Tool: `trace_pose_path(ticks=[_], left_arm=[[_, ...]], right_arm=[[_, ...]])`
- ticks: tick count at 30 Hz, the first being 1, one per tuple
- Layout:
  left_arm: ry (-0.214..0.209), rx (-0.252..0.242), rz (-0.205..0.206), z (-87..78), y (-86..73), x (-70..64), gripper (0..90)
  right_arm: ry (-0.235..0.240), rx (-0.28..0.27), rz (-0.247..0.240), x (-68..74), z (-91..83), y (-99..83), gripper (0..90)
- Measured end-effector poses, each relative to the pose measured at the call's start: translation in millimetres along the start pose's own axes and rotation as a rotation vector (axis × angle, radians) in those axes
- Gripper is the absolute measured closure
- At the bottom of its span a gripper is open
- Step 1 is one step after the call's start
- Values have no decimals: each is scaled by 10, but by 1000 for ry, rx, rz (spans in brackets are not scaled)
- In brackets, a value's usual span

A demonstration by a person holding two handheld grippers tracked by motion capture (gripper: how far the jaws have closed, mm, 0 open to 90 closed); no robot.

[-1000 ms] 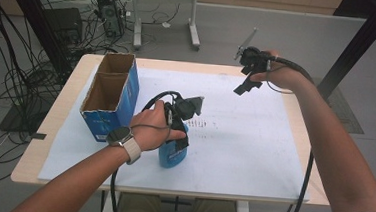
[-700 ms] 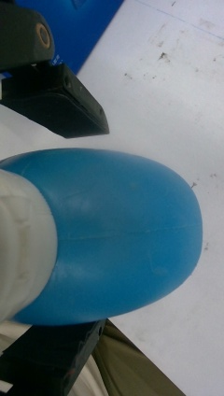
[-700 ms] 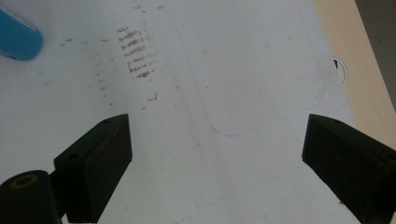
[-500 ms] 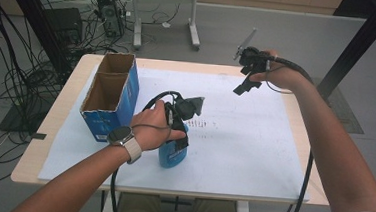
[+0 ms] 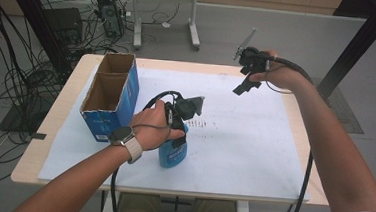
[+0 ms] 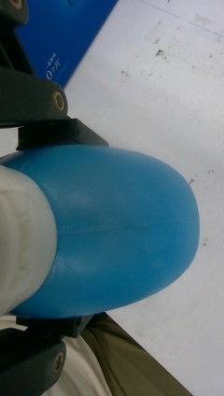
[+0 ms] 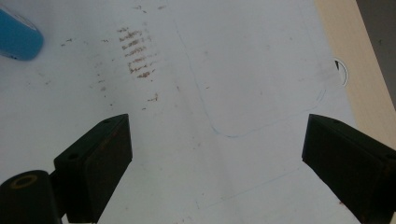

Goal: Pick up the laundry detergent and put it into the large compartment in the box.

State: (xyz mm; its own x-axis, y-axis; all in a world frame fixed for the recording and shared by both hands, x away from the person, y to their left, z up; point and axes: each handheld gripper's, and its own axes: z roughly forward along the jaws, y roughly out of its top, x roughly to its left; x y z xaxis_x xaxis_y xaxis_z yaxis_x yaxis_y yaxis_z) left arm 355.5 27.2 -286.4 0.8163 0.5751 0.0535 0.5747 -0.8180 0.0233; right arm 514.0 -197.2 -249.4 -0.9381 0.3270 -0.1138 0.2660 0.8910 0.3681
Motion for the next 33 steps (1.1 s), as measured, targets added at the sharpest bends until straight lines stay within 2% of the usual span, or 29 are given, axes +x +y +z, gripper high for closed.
trace_pose_path(ticks=[33], left_arm=[[3, -3, 7, 2, -9, -7, 376]], right_arm=[[-1, -1, -2, 11, 12, 26, 84]])
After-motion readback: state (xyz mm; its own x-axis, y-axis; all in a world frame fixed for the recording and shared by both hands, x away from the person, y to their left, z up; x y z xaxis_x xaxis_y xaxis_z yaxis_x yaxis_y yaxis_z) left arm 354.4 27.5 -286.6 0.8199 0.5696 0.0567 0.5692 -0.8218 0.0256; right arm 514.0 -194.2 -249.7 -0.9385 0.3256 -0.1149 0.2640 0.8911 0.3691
